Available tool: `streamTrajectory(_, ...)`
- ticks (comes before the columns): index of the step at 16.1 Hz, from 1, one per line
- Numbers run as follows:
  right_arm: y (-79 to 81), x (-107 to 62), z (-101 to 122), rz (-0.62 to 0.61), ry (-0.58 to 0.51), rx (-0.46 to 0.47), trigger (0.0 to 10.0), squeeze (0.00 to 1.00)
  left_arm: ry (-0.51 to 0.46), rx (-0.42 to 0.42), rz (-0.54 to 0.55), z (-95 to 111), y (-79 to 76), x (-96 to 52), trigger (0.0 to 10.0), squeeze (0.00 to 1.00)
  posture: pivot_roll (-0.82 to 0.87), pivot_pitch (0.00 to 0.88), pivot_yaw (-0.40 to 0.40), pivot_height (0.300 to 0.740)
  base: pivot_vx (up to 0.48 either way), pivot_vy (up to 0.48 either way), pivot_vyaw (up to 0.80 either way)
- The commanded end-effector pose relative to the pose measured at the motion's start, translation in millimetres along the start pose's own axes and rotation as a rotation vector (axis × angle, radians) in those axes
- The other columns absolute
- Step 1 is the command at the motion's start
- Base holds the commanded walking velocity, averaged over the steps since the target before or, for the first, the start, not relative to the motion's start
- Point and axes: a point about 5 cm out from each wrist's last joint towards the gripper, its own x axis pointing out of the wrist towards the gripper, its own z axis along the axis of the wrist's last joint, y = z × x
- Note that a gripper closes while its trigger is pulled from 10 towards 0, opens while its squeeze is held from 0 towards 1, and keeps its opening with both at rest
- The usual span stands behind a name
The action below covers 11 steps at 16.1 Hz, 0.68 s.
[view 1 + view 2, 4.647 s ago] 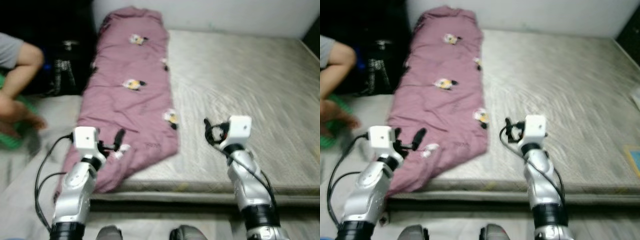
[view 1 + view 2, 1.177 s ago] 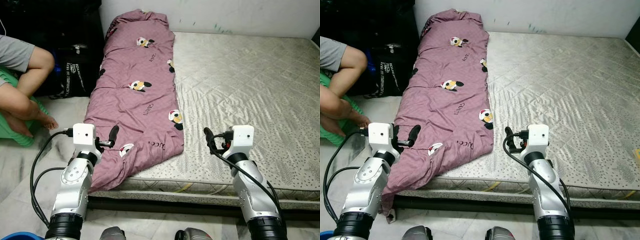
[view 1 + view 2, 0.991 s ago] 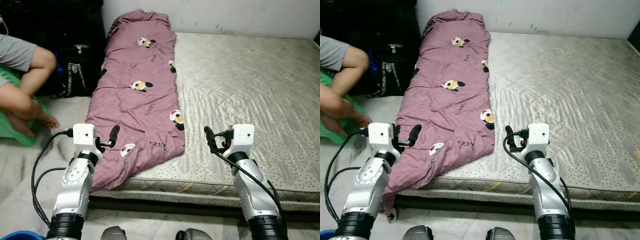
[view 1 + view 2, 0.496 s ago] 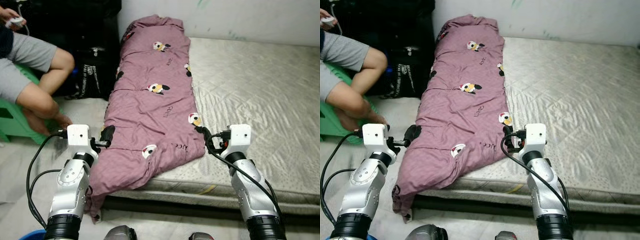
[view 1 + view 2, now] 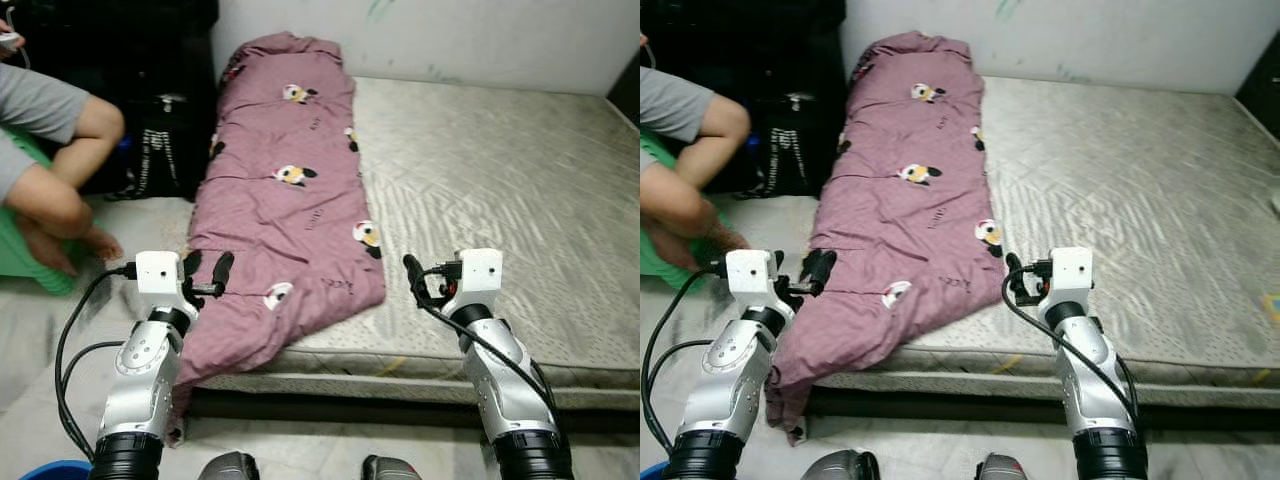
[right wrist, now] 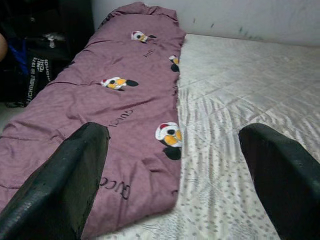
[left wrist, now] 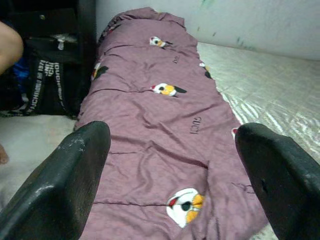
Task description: Clean up the room
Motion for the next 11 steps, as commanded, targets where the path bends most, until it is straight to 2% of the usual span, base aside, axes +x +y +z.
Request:
streamTrajectory(1,-2.3,-0.7,0.1,0.003,0.006,-0.004,10.0,0.0,-0.004,-0.004,-0.018,1.7,-3.0,-1.0,10.0,0.0,-0.05,0.055,-0.033,0.74,0.0,0.0,0.0)
streamTrajectory(10,-1.8,-0.5,0.7,0.018,0.006,-0.012,10.0,0.0,-0.002,-0.025,-0.008,0.7,-3.4,-1.3,10.0,0.0,-0.05,0.059,-0.041,0.74,0.0,0.0,0.0)
streamTrajectory(11,-1.7,-0.5,0.9,0.021,0.005,-0.014,10.0,0.0,-0.002,-0.026,-0.006,0.8,-3.2,-1.4,10.0,0.0,-0.05,0.06,-0.042,0.727,0.0,0.0,0.0)
